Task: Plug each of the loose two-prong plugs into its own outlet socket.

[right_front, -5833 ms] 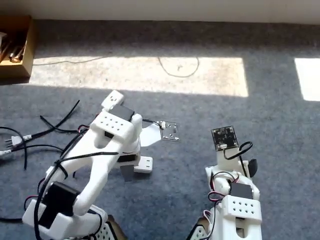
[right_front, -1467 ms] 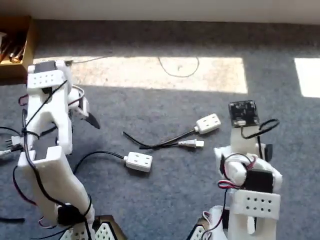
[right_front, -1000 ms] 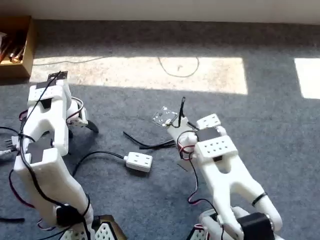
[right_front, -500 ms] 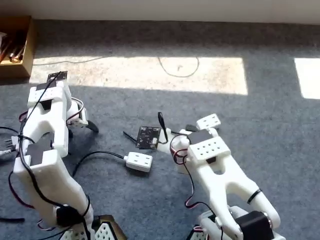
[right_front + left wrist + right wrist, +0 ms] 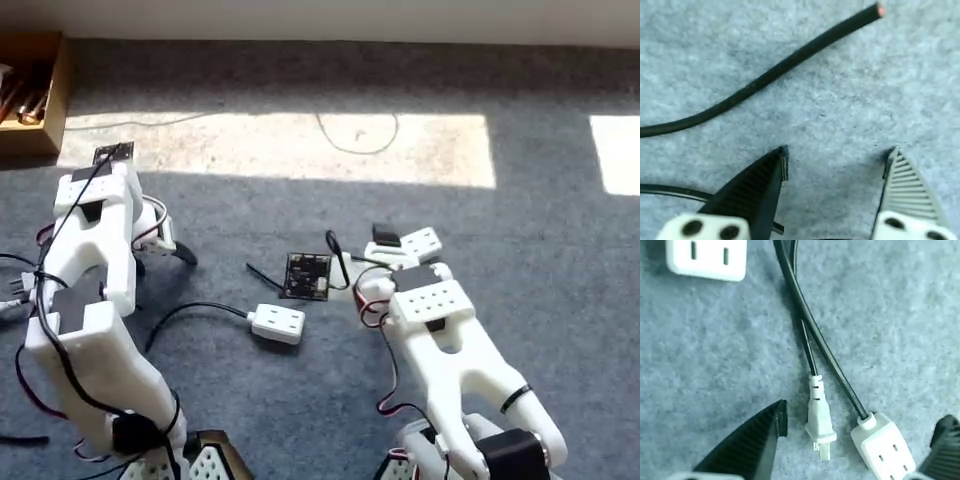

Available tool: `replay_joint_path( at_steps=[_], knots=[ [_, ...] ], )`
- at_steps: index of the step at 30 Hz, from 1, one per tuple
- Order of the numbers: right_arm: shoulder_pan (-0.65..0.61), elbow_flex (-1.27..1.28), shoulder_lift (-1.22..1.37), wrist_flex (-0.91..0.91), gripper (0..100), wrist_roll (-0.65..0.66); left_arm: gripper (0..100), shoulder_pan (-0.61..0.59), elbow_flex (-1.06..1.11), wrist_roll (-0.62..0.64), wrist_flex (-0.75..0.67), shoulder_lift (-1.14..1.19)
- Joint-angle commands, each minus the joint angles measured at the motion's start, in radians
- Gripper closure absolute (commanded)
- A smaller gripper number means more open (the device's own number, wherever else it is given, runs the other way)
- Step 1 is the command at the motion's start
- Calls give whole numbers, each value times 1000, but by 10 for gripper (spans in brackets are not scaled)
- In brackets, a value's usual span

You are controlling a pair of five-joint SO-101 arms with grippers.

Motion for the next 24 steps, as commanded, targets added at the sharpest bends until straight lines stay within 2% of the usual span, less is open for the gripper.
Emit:
replay_joint_path(
  at_steps=[1,5,10,18,21,24],
  knots=[
    [13,-7,-5,-33,570,17,698,13,-5,0,-51,-21],
    [1,-21,168,-96,570,8,698,13,-5,0,-51,-21],
    [18,-165,374,-134,570,-55,698,13,-4,0,-49,-21],
    [21,-292,417,-137,574,-57,698,13,-4,0,-51,-21],
    [18,-325,420,-136,683,-55,698,13,-4,0,-51,-21],
    [7,-305,420,-134,905,-55,698,13,-4,0,-51,-21]
  ],
)
